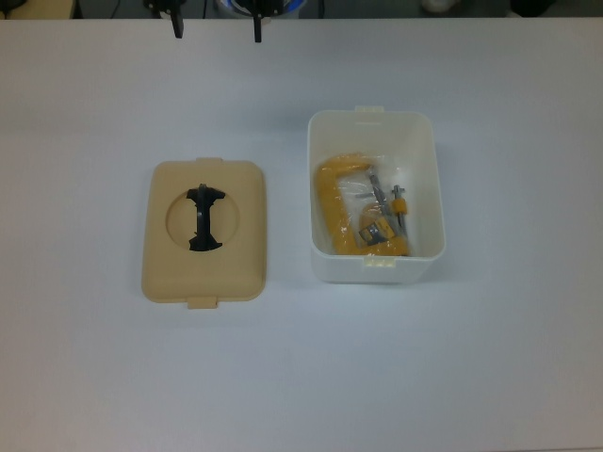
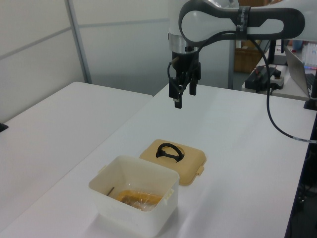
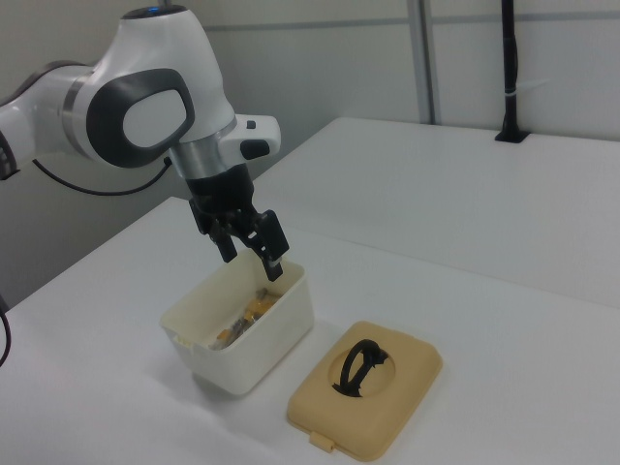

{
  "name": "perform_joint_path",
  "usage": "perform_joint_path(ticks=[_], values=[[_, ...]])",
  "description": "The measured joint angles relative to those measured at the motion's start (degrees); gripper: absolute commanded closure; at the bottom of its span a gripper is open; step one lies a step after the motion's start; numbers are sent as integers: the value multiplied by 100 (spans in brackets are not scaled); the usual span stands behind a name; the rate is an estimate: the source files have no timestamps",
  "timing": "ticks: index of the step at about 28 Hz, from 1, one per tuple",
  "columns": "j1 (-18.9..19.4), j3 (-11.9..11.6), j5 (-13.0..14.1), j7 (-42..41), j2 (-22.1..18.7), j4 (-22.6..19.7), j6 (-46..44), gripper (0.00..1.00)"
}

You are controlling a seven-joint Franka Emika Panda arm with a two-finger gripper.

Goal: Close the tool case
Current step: 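Move the gripper over the beige lid and lower toward its black handle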

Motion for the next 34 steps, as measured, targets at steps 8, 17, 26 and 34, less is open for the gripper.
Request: perform_joint_path(ticks=[8,17,26,34], values=[[0,0,0,0,11,0,0,0],[-11,0,-1,0,178,-4,3,0],[-101,0,-3,0,515,-6,242,0],[-292,-1,-8,0,957,-12,599,0]])
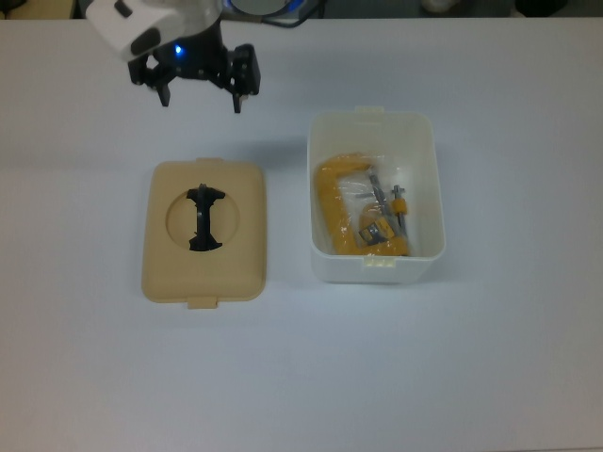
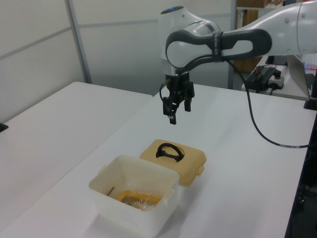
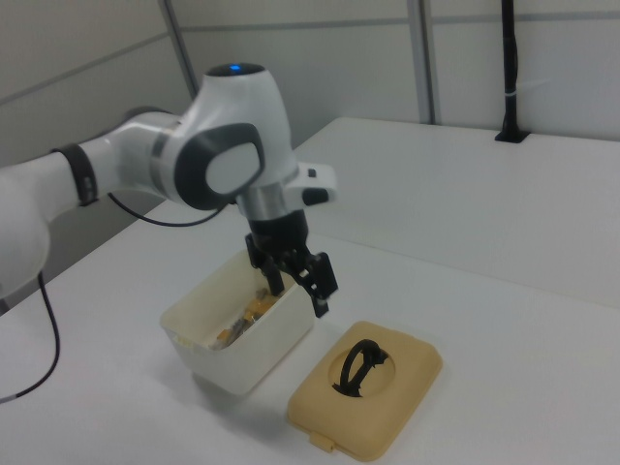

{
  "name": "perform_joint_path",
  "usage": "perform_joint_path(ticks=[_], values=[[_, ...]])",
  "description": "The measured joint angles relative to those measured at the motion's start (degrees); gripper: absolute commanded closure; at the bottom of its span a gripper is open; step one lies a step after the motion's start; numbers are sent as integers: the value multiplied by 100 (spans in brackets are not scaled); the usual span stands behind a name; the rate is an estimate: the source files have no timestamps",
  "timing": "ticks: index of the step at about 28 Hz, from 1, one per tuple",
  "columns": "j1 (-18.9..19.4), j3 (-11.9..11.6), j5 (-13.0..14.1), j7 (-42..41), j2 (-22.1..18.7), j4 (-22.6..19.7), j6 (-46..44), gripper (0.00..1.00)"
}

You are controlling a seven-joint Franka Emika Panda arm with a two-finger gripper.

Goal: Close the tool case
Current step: 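Move the gripper over the beige lid and lower toward its black handle, then close the gripper on the black handle of the beige lid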

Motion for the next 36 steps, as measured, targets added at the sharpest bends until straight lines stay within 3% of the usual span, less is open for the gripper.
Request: perform_joint_path(ticks=[7,13,16,24,36], values=[[-100,0,-107,0,250,-75,443,0],[-95,1,-524,86,529,-409,1257,0],[-96,1,-603,129,701,-503,1574,0],[-101,0,-628,157,1182,-548,2138,0],[-88,26,-628,160,1213,-552,2157,0]])
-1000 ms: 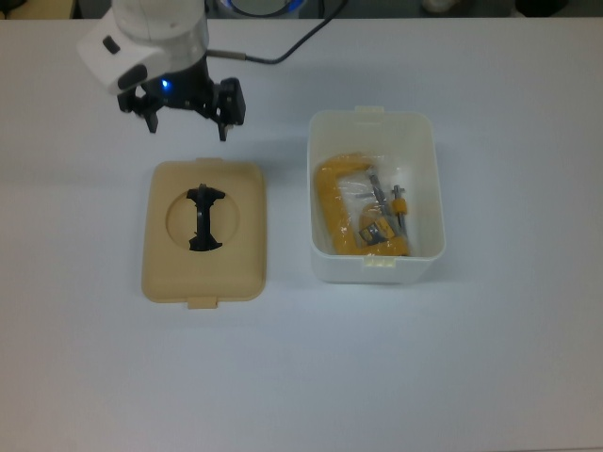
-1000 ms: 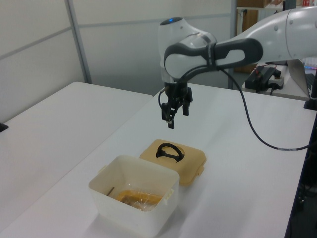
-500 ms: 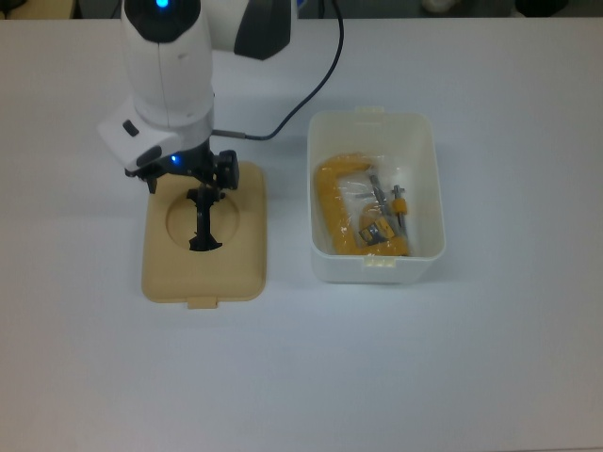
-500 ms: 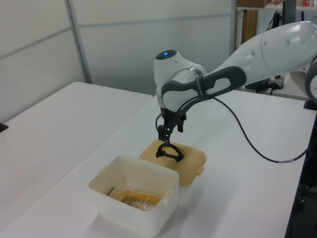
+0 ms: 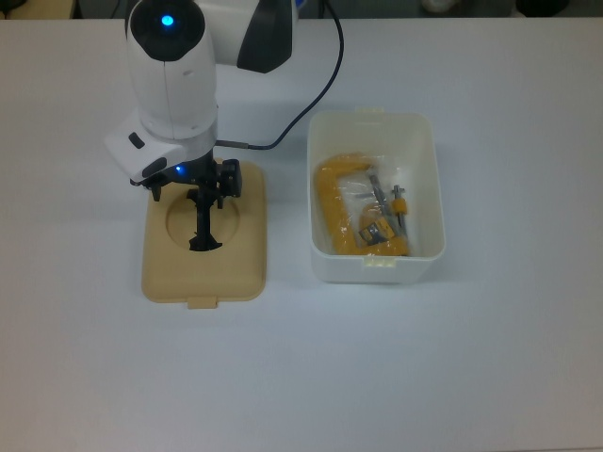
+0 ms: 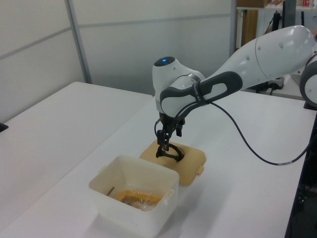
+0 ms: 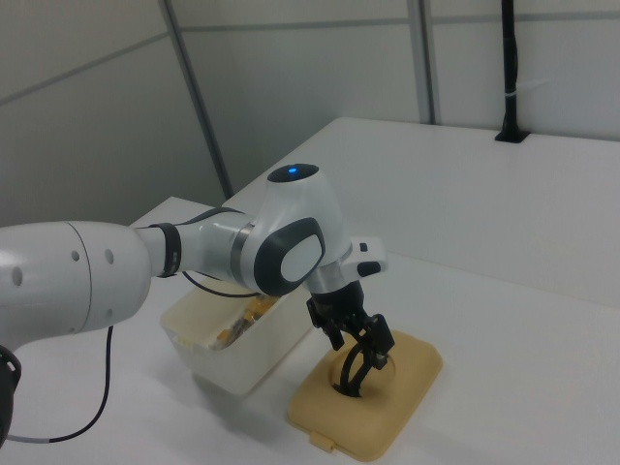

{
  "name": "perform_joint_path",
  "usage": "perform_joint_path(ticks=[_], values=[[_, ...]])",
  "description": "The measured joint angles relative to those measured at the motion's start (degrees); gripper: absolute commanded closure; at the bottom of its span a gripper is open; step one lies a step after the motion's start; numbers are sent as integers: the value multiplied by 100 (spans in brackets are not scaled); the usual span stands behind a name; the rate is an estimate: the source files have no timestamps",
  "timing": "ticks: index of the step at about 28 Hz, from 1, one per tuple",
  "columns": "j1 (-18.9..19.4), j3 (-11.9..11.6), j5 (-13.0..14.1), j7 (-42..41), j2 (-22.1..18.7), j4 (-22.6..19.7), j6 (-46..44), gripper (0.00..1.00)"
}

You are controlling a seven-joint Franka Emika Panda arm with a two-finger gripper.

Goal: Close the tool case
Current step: 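Close the gripper on the black handle of the beige lid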

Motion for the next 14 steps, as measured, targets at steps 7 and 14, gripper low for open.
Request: perform_joint_path(ticks=[7,14], values=[[3,60,0,0,57,-4,0,11],[5,66,4,0,227,-5,246,35]])
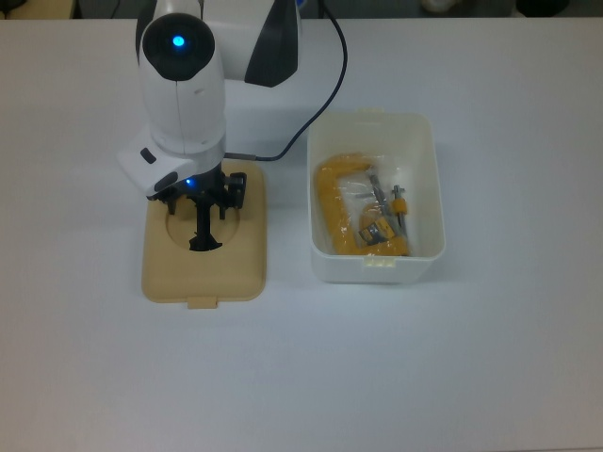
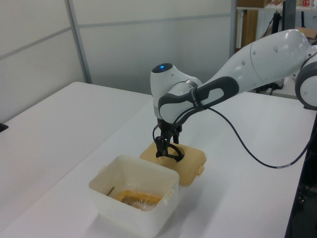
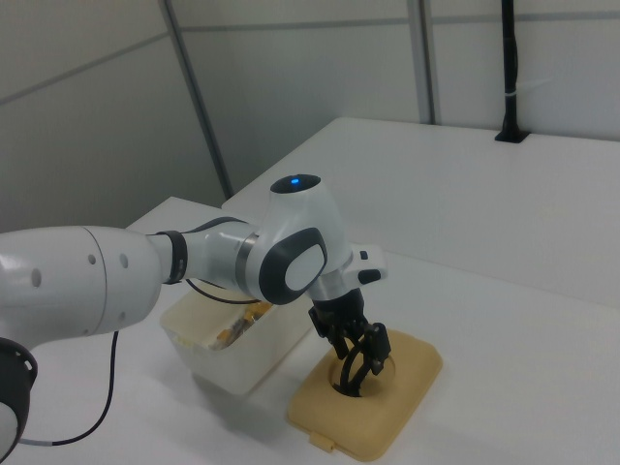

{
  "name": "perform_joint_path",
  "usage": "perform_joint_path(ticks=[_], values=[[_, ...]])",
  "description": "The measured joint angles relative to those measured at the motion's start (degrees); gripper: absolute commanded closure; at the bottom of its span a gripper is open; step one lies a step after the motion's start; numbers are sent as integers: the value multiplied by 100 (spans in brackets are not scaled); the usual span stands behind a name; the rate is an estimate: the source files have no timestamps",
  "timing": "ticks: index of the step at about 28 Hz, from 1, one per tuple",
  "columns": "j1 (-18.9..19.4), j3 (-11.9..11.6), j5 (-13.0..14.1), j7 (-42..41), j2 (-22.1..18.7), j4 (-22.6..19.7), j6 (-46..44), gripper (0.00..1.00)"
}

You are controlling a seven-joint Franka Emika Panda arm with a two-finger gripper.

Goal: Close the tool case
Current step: 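Close the gripper on the black handle of the beige lid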

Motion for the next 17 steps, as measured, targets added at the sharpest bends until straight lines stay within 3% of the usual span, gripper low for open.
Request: perform_joint_path(ticks=[13,17], values=[[-2,0,235,5,10,139,79,35],[-10,0,235,6,-26,148,44,45]])
